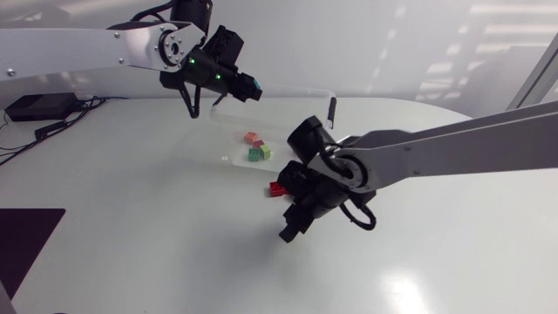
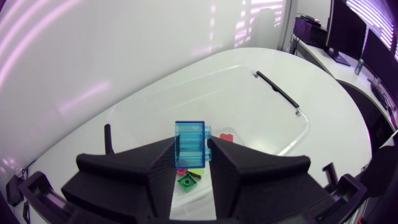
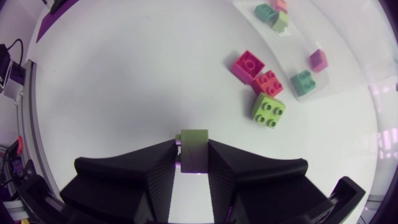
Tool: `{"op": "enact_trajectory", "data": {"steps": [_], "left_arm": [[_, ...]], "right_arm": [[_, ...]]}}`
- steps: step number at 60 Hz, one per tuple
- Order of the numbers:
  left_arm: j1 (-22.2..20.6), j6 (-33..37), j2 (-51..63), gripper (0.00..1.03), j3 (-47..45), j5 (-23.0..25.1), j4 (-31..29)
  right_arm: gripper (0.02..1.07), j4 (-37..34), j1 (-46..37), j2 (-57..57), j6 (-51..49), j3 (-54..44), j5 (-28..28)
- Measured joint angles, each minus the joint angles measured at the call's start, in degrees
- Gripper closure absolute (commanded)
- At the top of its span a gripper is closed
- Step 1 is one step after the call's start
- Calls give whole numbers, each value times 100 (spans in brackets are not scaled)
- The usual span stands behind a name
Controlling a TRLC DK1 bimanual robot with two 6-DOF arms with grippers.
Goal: Place the duplo bricks in the container
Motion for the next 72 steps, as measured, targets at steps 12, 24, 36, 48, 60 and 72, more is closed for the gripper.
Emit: {"op": "enact_trajectory", "data": {"steps": [12, 24, 36, 48, 60, 72], "left_arm": [[-2, -144, 570, 4, 490, -297, 37], [-2, -144, 321, 5, 164, -319, 66], [-39, 114, -1058, 7, -1250, -90, 35], [-286, 743, -1873, 7, -2341, 127, -15], [-664, 1228, -1700, 7, -2955, 160, -72], [-907, 1602, -1003, 8, -2957, 160, 144]], "right_arm": [[92, -520, -332, -1163, 2, 133, 2], [92, -619, -837, -1344, 2, 796, 2], [91, -501, -1117, -1067, 131, 1591, 0], [91, -103, -1224, -487, 310, 2079, 2], [91, 203, -1432, 120, 444, 2485, 0], [81, 304, -1598, 774, 560, 3123, -2]]}}
